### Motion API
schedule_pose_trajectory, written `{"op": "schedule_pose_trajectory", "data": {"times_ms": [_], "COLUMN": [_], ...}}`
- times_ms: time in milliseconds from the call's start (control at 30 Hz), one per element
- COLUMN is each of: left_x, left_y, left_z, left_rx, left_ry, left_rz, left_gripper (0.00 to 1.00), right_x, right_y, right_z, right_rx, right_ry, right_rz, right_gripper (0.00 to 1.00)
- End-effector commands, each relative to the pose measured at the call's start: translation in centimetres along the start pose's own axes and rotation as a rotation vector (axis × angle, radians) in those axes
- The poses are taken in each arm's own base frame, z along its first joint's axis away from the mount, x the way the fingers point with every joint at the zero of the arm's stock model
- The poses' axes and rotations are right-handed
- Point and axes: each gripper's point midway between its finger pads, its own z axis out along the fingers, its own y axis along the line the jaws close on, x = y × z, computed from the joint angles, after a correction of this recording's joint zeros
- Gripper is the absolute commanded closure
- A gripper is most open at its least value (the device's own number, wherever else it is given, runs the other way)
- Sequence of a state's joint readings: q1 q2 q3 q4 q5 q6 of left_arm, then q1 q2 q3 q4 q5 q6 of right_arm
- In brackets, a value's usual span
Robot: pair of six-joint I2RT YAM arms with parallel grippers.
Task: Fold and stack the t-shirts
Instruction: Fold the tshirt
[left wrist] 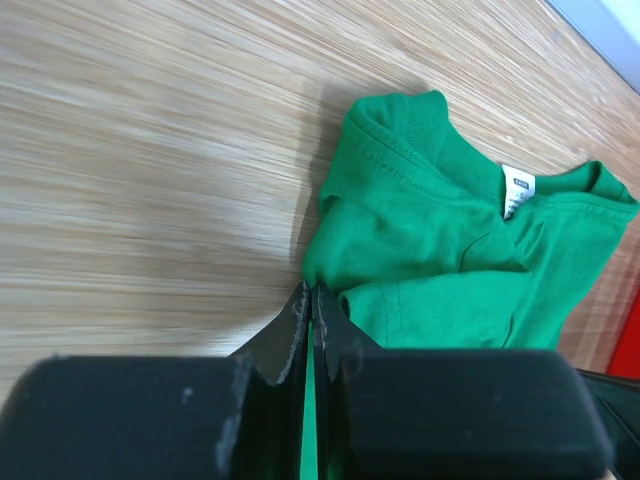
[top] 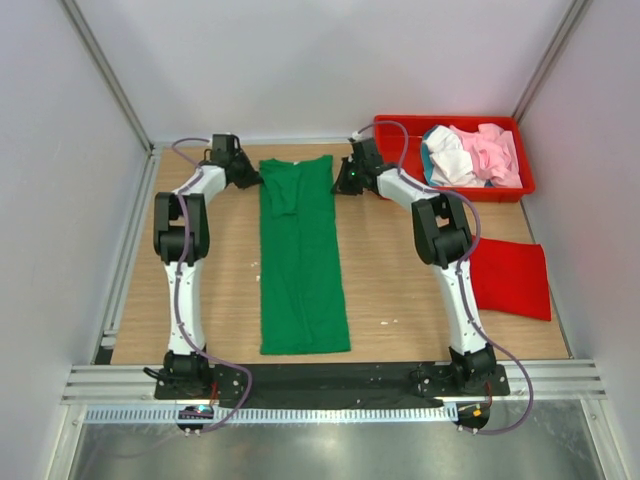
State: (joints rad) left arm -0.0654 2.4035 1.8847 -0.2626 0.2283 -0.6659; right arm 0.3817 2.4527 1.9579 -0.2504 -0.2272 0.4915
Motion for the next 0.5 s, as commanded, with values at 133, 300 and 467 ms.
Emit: {"op": "schedule_pose_trajectory", "data": {"times_ms": [133, 300, 467], "left_x": [-1.9, -4.9, -7.3], "left_y": [-2.9, -4.0, -8.3], "left_z": [-1.4, -6.4, -16.1], "left_rx": [0.040, -0.026, 0.049], "left_ry": [-0.037, -0.082, -0.151], "left_rz": [0.052, 0.133, 0.140], "left_gripper": [0.72, 0.36, 0.20], "right_x": [-2.2, -6.4, -8.6], "right_y": [-0.8, 3.6, 7.3], "right_z": [-2.9, -7.7, -14.3], "right_rx": [0.031, -0.066, -0.069], "right_ry": [-0.018, -0.112, -0.180], "right_rz": [-0.043, -0.092, -0.135], "right_gripper": [0.86, 0.44, 0.01]}}
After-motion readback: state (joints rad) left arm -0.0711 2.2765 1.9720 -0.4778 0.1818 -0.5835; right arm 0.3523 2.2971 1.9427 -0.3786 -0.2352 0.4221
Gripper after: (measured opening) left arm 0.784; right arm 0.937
